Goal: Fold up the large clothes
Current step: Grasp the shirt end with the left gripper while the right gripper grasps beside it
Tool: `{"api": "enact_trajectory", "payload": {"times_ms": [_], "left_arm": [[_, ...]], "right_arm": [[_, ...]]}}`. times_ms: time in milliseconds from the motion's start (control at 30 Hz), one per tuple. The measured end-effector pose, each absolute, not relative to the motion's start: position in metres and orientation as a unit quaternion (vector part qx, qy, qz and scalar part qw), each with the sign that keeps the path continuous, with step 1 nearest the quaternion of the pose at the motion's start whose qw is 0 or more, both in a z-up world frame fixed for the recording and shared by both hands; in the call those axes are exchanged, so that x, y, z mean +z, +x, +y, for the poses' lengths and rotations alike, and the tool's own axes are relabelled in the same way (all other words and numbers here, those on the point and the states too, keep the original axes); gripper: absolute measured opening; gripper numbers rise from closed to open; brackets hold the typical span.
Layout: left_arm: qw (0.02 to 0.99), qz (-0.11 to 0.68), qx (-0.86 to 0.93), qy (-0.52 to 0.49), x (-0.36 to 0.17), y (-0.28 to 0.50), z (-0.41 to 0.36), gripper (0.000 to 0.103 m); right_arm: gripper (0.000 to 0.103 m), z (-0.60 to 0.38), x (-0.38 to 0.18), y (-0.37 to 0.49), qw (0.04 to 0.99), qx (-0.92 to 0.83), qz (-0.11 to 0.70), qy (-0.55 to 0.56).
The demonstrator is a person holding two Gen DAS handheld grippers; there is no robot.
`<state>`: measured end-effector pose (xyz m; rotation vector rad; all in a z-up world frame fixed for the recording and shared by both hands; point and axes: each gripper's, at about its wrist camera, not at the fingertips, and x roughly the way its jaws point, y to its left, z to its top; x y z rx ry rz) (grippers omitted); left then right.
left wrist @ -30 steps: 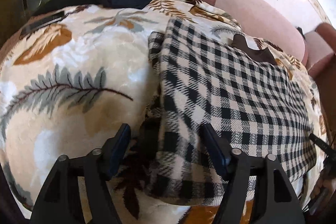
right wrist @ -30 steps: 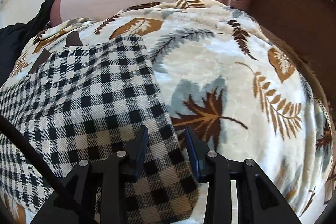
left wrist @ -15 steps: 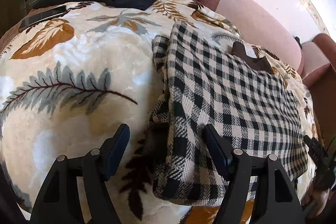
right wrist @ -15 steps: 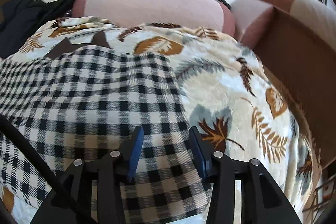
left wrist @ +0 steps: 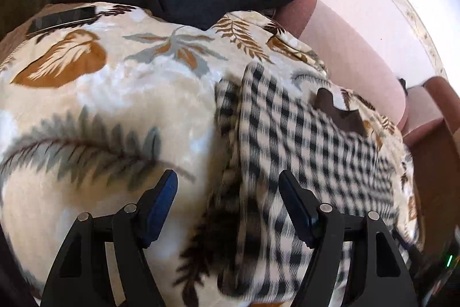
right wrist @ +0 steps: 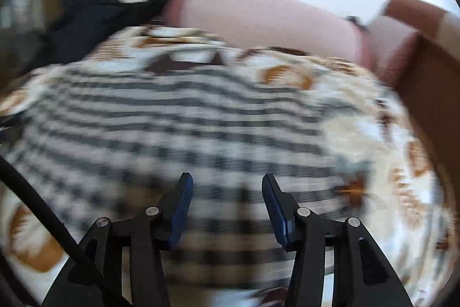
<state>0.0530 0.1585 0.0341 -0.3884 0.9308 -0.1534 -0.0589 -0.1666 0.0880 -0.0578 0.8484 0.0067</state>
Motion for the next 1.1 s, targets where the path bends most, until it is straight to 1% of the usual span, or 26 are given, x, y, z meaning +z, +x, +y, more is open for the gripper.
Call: {"api": "enact_trajectory", "payload": {"times_ms": [133,300,500,600,667,800,833,900,933,967,1000,1033,1067,1100], "left_arm": [[0.862,0.463,-0.095,-0.185,0.032,0.090,0.165,0.072],[0.821,0.497,-0.172,-0.224,0.016,0.129,0.162,0.072],[0.790,0.521,-0.224,-0.233,0.002,0.154,0.143,0.072],[0.787,0.524,-0.242,-0.217,0.003,0.168,0.135,0.073],[0.782,0.529,-0.252,-0.213,0.002,0.175,0.132,0.073],[0.767,0.536,-0.269,-0.227,-0.005,0.192,0.132,0.073],[0.763,0.538,-0.271,-0.234,-0.006,0.196,0.133,0.074],[0.758,0.539,-0.271,-0.249,-0.008,0.200,0.135,0.074],[0.757,0.538,-0.270,-0.255,-0.008,0.201,0.135,0.074],[0.758,0.536,-0.268,-0.257,-0.008,0.201,0.134,0.070],[0.763,0.534,-0.264,-0.252,-0.005,0.200,0.132,0.049],[0.765,0.536,-0.259,-0.244,-0.002,0.199,0.129,0.020],[0.768,0.539,-0.253,-0.237,0.001,0.198,0.126,0.012],[0.772,0.536,-0.248,-0.235,0.008,0.194,0.123,0.011]], "right_arm": [[0.054,-0.111,0.086,-0.064,0.904,0.102,0.413,-0.032],[0.054,-0.035,0.072,-0.071,0.886,0.189,0.414,-0.083],[0.056,0.027,0.046,-0.070,0.883,0.192,0.399,-0.154],[0.056,0.049,0.045,-0.063,0.891,0.173,0.377,-0.186],[0.058,0.061,0.045,-0.056,0.891,0.167,0.372,-0.201],[0.057,0.073,0.044,-0.046,0.892,0.160,0.368,-0.209],[0.056,0.076,0.044,-0.043,0.892,0.158,0.367,-0.210],[0.047,0.083,0.045,-0.040,0.893,0.159,0.365,-0.209],[0.036,0.086,0.045,-0.038,0.893,0.158,0.365,-0.211],[0.025,0.087,0.047,-0.038,0.894,0.156,0.362,-0.212],[0.022,0.087,0.050,-0.038,0.896,0.155,0.359,-0.211],[0.017,0.085,0.053,-0.037,0.898,0.156,0.359,-0.202],[0.014,0.081,0.057,-0.037,0.899,0.157,0.361,-0.190],[0.014,0.073,0.062,-0.036,0.902,0.159,0.363,-0.174]]}}
